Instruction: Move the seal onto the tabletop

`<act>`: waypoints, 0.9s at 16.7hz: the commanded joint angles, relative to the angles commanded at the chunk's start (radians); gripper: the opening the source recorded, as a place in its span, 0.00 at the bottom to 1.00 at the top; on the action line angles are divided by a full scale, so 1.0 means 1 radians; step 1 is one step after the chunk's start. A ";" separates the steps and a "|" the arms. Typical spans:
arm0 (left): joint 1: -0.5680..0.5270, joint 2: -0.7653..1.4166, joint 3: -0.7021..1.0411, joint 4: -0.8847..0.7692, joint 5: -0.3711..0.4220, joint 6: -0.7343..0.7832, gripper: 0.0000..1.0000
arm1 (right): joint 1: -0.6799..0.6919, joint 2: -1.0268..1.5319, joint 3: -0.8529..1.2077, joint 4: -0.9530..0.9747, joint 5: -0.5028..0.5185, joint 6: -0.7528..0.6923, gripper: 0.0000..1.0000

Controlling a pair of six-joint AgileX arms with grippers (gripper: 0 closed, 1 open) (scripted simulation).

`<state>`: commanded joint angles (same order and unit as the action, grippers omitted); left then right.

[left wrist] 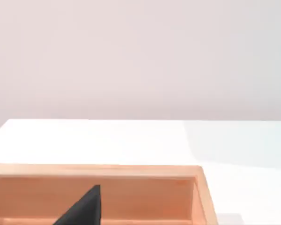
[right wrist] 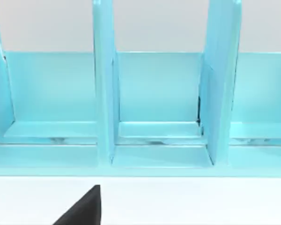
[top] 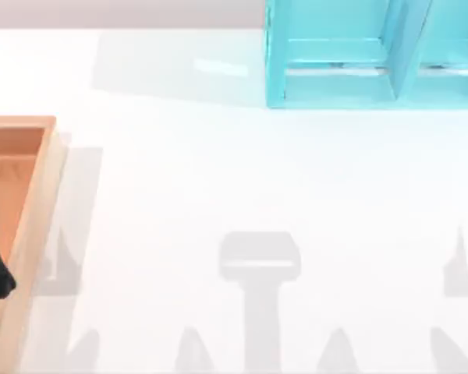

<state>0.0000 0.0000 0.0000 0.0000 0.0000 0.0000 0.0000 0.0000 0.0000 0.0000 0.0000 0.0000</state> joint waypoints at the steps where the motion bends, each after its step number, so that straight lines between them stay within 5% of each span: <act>1: 0.000 0.000 0.000 0.000 0.000 0.000 1.00 | 0.000 0.000 0.000 0.000 0.000 0.000 1.00; 7: 0.040 0.161 0.148 -0.145 0.000 0.042 1.00 | 0.000 0.000 0.000 0.000 0.000 0.000 1.00; 15: 0.181 0.833 0.683 -0.662 0.000 0.190 1.00 | 0.000 0.000 0.000 0.000 0.000 0.000 1.00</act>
<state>0.1808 0.8334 0.6828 -0.6620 0.0003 0.1899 0.0000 0.0000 0.0000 0.0000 0.0000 0.0000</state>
